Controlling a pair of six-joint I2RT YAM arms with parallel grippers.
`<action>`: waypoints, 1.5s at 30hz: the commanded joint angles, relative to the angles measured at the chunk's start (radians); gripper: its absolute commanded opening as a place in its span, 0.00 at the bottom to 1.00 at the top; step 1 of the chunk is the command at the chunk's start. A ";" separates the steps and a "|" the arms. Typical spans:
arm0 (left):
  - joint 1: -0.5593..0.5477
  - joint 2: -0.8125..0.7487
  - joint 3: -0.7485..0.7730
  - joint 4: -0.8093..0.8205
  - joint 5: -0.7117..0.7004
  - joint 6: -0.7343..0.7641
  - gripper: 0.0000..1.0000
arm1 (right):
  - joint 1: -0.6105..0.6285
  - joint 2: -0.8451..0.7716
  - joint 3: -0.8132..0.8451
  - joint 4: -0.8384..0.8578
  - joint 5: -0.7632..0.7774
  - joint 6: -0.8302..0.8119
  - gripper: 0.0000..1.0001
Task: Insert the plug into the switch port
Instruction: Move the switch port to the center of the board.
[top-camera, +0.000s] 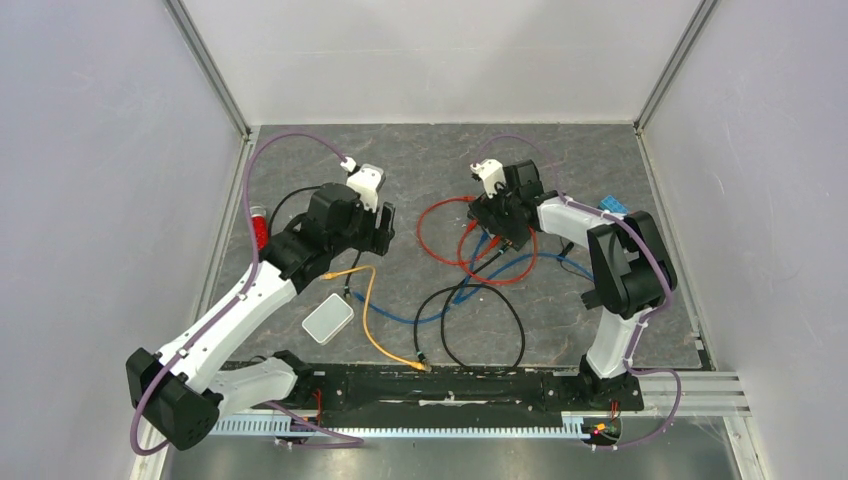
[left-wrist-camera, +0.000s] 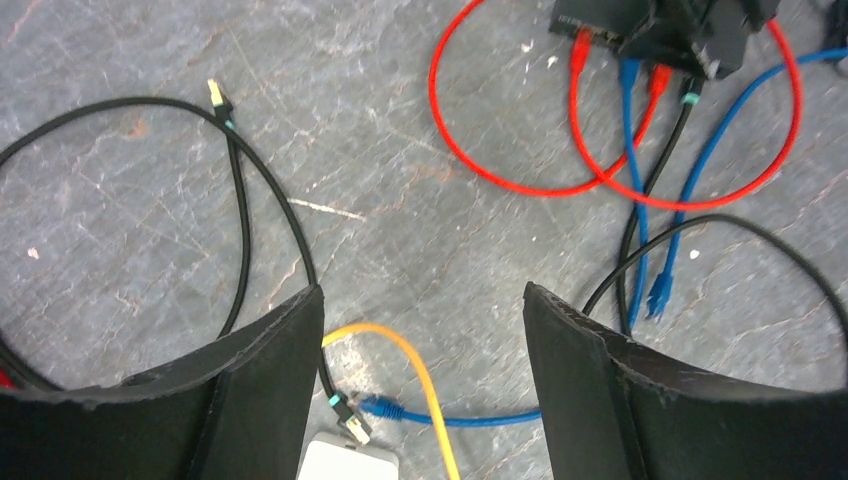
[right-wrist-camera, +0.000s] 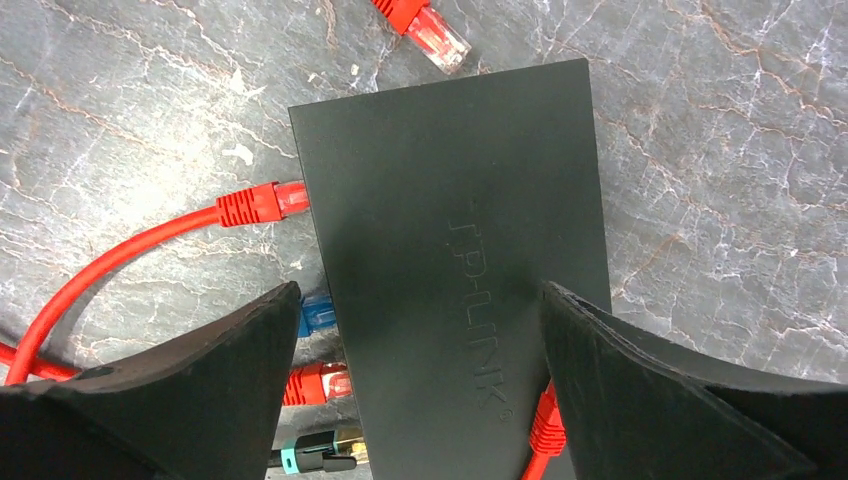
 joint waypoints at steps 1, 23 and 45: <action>-0.001 -0.030 -0.036 0.014 -0.031 0.069 0.78 | 0.015 -0.021 0.000 0.049 0.068 -0.005 0.89; -0.006 -0.005 -0.045 0.007 -0.091 0.076 0.78 | -0.150 0.311 0.456 0.046 0.247 -0.033 0.82; -0.005 0.000 -0.075 -0.008 -0.150 -0.029 0.86 | -0.100 -0.296 0.169 -0.086 0.261 0.252 0.98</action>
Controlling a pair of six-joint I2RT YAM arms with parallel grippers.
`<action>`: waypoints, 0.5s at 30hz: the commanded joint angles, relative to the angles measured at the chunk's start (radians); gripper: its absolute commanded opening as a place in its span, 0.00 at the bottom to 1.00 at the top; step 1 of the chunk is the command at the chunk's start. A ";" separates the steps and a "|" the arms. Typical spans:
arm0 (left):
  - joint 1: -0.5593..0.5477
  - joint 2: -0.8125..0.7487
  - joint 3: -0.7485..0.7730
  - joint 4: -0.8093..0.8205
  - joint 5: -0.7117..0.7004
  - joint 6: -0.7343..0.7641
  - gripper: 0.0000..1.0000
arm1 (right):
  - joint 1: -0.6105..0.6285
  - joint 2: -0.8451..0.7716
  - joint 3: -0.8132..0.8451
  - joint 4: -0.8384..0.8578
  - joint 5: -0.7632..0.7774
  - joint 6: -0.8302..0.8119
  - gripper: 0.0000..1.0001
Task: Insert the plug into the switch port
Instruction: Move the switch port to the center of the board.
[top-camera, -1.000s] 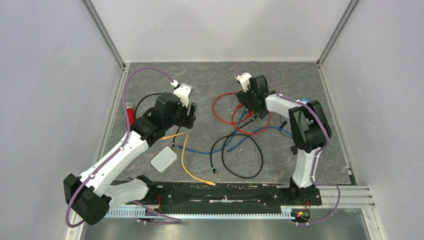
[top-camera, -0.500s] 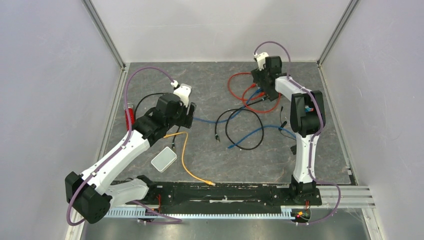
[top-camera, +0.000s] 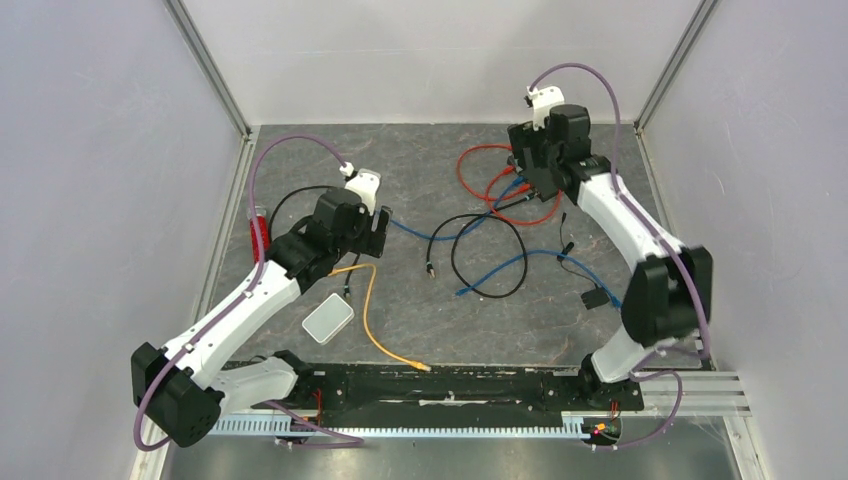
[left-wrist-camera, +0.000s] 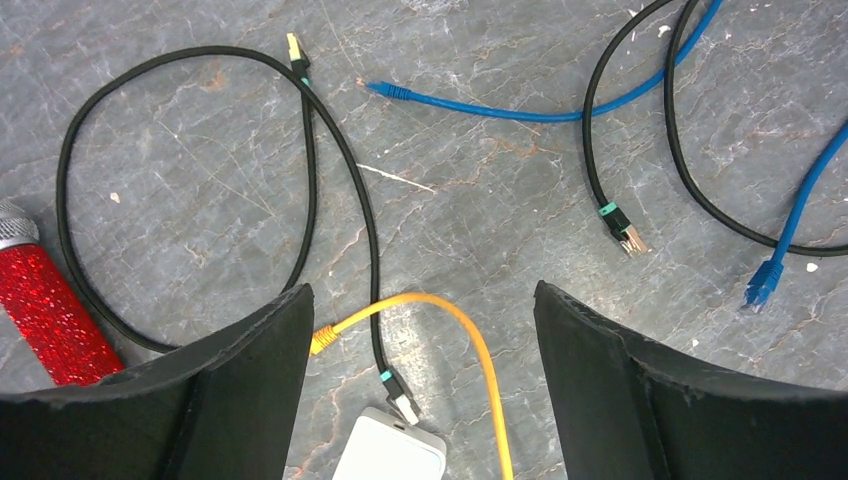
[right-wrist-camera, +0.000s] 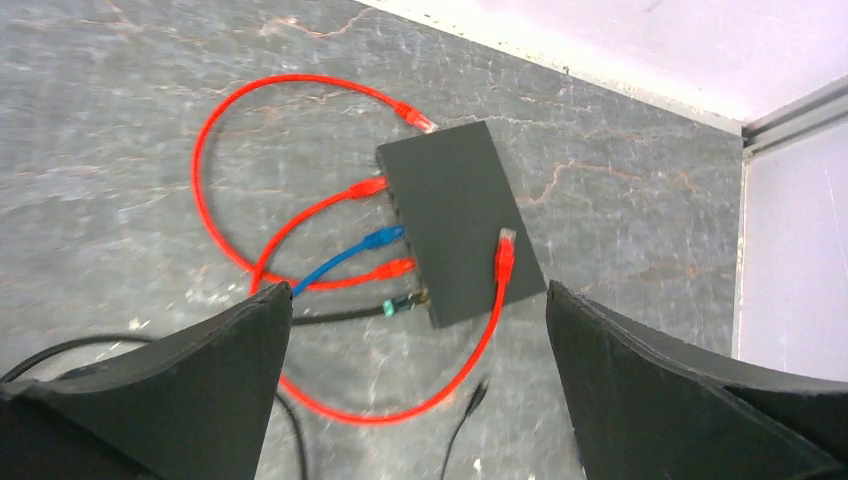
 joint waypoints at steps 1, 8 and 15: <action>-0.003 -0.005 -0.026 0.007 0.008 -0.076 0.86 | 0.036 -0.177 -0.132 -0.039 -0.024 0.134 0.98; 0.031 0.044 -0.077 -0.079 -0.015 -0.220 0.79 | 0.119 -0.367 -0.364 -0.043 -0.054 0.206 0.98; 0.143 0.057 -0.149 -0.146 -0.154 -0.679 0.81 | 0.125 -0.459 -0.457 0.013 -0.124 0.306 0.98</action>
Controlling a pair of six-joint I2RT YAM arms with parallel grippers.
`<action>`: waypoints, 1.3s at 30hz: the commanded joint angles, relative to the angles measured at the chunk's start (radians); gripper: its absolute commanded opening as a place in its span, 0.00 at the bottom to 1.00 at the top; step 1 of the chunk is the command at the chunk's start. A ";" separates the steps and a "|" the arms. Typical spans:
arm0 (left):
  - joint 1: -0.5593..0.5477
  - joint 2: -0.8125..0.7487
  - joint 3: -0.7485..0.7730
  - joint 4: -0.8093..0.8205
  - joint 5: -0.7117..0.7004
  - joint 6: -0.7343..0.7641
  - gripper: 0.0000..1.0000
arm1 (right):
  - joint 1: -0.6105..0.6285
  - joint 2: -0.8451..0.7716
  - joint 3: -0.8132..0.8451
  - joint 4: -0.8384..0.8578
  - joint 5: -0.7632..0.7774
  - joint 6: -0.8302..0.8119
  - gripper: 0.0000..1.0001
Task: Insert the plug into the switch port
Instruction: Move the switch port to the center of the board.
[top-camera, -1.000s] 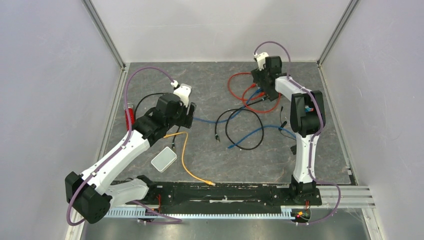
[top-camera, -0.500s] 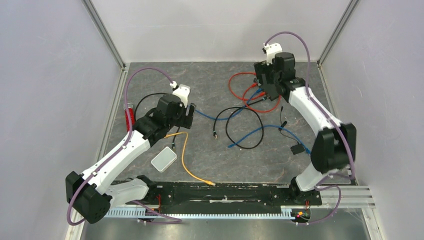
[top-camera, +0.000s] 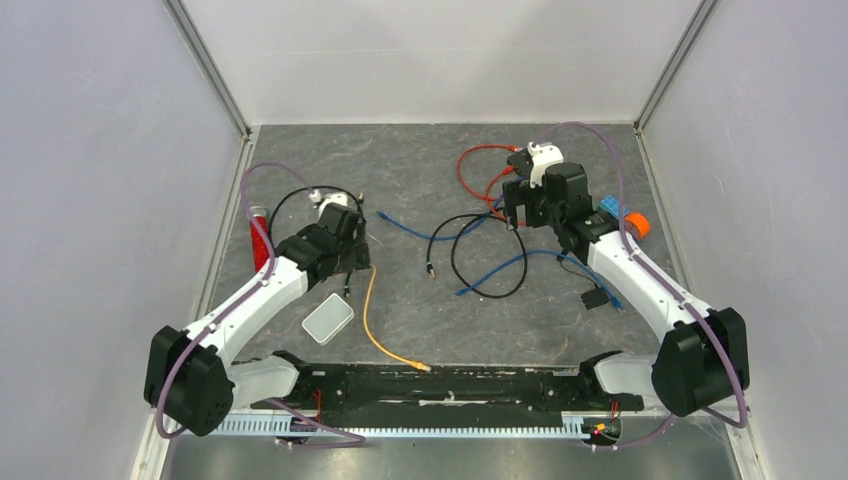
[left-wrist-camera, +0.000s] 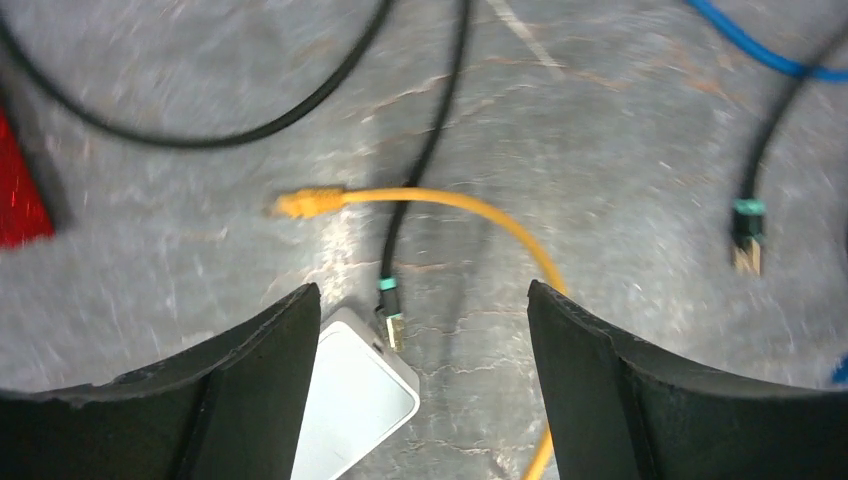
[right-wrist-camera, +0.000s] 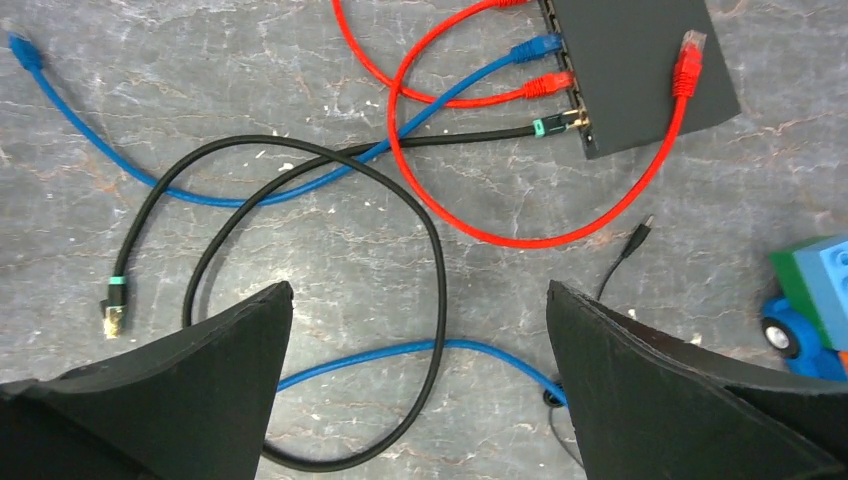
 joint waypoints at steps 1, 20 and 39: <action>0.065 -0.019 -0.035 -0.067 -0.122 -0.387 0.82 | 0.000 -0.073 -0.026 0.074 -0.090 0.080 0.98; 0.170 -0.122 -0.198 -0.401 -0.264 -0.904 0.96 | 0.004 -0.067 -0.064 0.103 -0.257 0.041 0.98; 0.108 -0.265 -0.479 0.141 0.105 -0.874 0.95 | 0.038 -0.034 -0.021 0.075 -0.252 0.084 0.98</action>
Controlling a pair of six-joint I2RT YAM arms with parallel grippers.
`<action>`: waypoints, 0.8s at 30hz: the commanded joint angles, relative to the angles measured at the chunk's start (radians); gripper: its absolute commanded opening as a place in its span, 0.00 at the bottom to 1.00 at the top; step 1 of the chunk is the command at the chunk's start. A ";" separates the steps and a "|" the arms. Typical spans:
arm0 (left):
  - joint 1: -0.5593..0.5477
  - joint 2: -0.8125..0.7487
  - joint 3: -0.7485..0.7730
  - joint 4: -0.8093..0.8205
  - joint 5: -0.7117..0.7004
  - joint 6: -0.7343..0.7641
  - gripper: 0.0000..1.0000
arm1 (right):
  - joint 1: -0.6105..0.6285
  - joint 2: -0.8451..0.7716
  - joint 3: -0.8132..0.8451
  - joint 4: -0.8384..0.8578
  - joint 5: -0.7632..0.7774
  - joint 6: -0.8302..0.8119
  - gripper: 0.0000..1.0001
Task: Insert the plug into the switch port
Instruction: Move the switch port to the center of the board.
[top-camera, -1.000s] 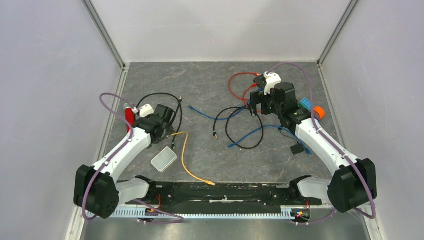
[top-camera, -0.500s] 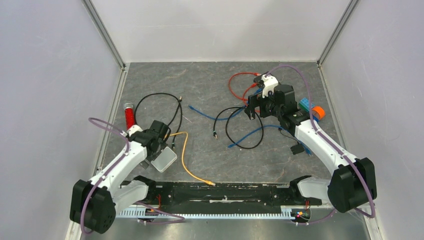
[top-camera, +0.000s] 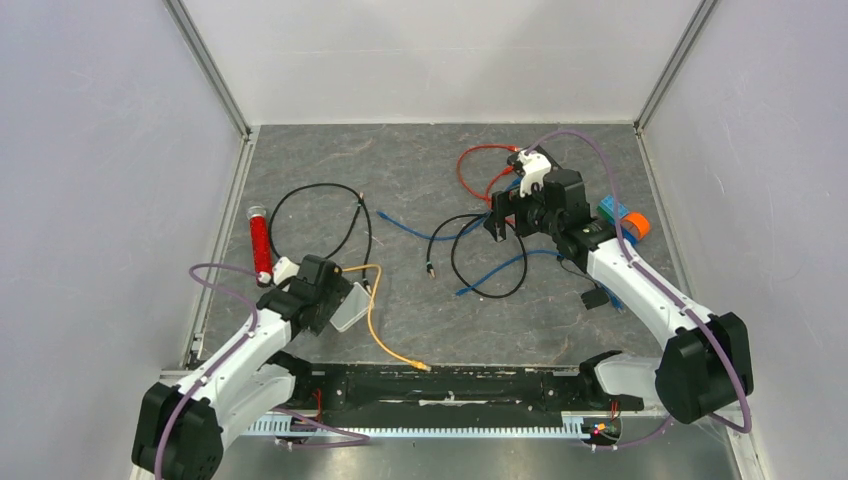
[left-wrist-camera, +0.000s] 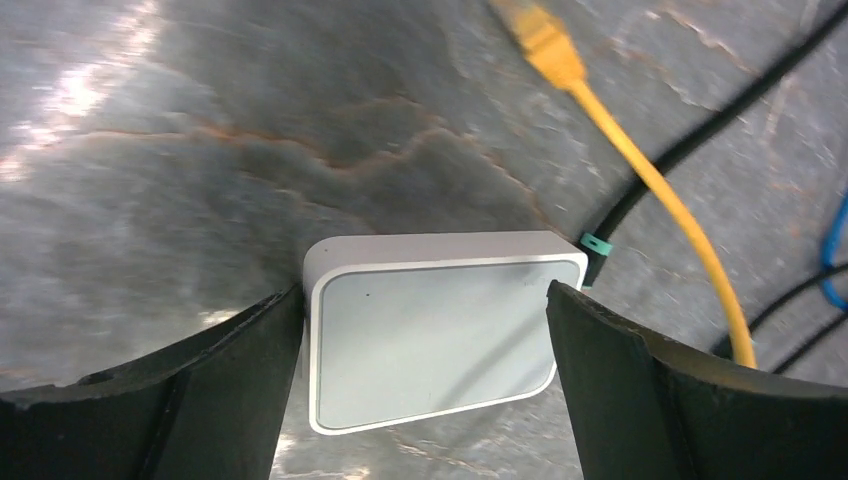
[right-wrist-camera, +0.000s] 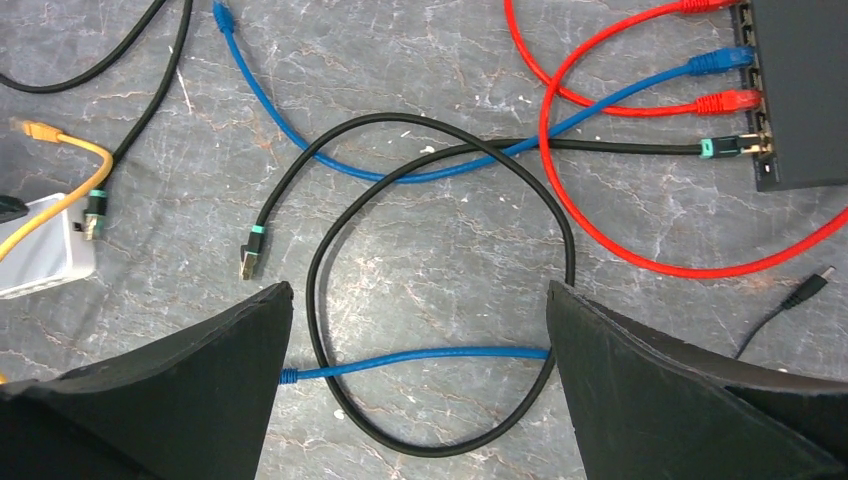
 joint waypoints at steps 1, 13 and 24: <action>-0.051 0.035 -0.025 0.185 0.092 -0.043 0.96 | 0.022 0.023 0.055 0.013 0.019 0.021 0.98; -0.298 0.201 0.179 0.244 -0.090 -0.047 0.95 | 0.063 -0.016 -0.004 -0.021 0.004 -0.007 0.98; -0.303 -0.114 0.140 0.090 -0.275 0.256 0.94 | 0.212 -0.147 -0.268 0.176 -0.052 -0.199 0.98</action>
